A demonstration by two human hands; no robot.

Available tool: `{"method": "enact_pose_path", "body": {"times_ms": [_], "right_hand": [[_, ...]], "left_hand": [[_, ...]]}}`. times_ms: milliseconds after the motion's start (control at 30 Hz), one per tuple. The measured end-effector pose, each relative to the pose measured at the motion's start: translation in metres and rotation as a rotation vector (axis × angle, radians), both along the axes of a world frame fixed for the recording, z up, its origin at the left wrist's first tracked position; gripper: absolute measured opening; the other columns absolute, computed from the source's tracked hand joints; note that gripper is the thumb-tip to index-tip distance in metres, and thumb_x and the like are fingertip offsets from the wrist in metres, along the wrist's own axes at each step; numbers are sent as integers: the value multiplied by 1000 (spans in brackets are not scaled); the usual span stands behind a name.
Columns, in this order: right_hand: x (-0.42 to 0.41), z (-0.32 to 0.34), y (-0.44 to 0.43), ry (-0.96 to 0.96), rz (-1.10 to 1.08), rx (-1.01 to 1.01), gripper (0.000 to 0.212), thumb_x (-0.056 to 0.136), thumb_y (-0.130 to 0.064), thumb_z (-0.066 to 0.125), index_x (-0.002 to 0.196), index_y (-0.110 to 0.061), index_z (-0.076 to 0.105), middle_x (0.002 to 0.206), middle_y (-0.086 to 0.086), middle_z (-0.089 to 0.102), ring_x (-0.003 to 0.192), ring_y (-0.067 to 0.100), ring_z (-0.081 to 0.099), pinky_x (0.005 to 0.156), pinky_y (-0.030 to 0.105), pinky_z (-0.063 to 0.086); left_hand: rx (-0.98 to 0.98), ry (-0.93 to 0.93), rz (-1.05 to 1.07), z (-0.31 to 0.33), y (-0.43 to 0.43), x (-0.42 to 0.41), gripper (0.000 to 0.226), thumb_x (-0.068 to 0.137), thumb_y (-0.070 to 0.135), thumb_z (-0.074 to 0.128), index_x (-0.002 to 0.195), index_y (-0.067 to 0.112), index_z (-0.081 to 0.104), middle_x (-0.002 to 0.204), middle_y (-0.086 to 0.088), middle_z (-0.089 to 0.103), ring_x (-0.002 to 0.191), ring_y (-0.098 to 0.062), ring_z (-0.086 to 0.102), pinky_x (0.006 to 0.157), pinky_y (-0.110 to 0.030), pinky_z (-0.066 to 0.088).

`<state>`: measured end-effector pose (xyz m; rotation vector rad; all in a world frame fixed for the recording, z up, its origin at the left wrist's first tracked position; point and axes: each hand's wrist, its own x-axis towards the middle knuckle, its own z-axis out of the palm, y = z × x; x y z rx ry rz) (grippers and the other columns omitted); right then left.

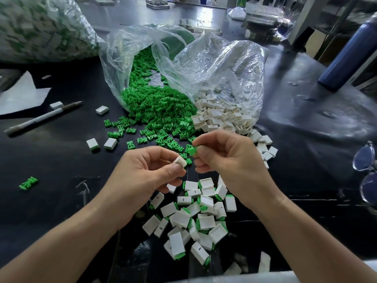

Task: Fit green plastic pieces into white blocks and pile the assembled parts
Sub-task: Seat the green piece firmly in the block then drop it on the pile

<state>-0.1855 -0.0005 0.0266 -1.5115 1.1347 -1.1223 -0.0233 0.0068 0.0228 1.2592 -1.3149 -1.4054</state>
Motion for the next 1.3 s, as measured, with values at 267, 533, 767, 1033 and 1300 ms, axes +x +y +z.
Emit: {"method": "enact_pose_path", "body": {"times_ms": [267, 533, 767, 1033, 1300], "right_hand": [[4, -4, 1, 144, 41, -31, 28, 83, -1, 63, 76, -28, 62, 73, 4, 68, 64, 14, 65, 64, 25, 56], [3, -4, 2, 274, 37, -81, 33, 82, -2, 65, 72, -33, 59, 67, -5, 64, 60, 6, 61, 65, 30, 55], [4, -5, 4, 290, 38, -104, 32, 80, -1, 66, 71, -31, 58, 66, -7, 62, 57, 3, 59, 60, 22, 53], [3, -5, 3, 349, 65, -50, 12, 88, -12, 59, 80, -20, 63, 68, -2, 64, 58, 6, 58, 61, 25, 53], [3, -3, 4, 478, 151, -48, 25, 94, -22, 48, 72, -12, 53, 65, -7, 57, 61, 10, 50, 63, 34, 45]], "left_hand": [[-26, -1, -10, -2, 0, 0, 13, 65, 19, 67, 76, 13, 71, 69, -7, 72, 56, -10, 66, 49, -15, 49], [-101, -71, -16, -4, 0, 3, 18, 59, 28, 69, 71, 15, 73, 66, -7, 72, 56, -9, 64, 51, -14, 48], [-111, -67, -56, -4, 0, 3, 19, 59, 26, 69, 74, 14, 74, 66, -8, 71, 55, -9, 64, 51, -16, 49], [-119, -69, -22, -1, 0, 2, 19, 58, 26, 69, 73, 15, 73, 67, -8, 72, 55, -10, 64, 51, -17, 50], [-122, -64, -44, 1, 1, 3, 21, 61, 26, 68, 77, 12, 72, 67, -6, 72, 57, -10, 65, 52, -16, 50]]}}
